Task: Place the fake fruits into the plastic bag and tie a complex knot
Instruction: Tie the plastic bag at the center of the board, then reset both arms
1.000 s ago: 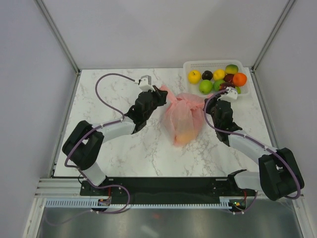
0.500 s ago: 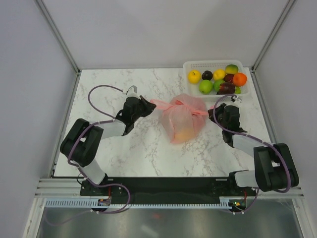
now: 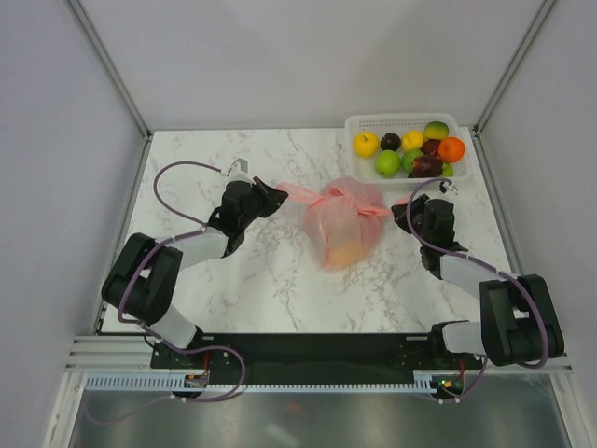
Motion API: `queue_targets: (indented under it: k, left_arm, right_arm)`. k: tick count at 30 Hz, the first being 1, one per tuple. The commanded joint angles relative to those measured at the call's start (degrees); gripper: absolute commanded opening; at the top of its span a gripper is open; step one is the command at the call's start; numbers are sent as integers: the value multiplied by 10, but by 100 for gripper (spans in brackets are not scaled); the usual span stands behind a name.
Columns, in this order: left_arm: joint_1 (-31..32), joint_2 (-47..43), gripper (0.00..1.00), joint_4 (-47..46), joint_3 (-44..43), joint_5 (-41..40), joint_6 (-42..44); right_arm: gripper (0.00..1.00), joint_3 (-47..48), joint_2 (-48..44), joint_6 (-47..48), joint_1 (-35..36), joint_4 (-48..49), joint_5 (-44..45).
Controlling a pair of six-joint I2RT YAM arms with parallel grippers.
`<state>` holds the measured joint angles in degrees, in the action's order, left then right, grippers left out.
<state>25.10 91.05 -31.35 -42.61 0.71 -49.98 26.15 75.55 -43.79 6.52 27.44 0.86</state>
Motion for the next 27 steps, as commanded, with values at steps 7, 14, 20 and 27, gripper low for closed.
queue_targets:
  k: [7,14,20,27]
  left_arm:
    - [-54,-90,2,-6,28,-110,64]
    - [-58,-176,2,88,10,-194,122]
    - [-84,-170,2,103,-14,-189,124]
    - [-160,-163,2,117,-7,-139,86]
  right_arm:
    - [0,71,-65,118,83,-95,186]
    - [0,165,-30,116,133,-125,160]
    - [0,234,46,100,133,-112,115]
    - [0,240,99,68,133,-88,144]
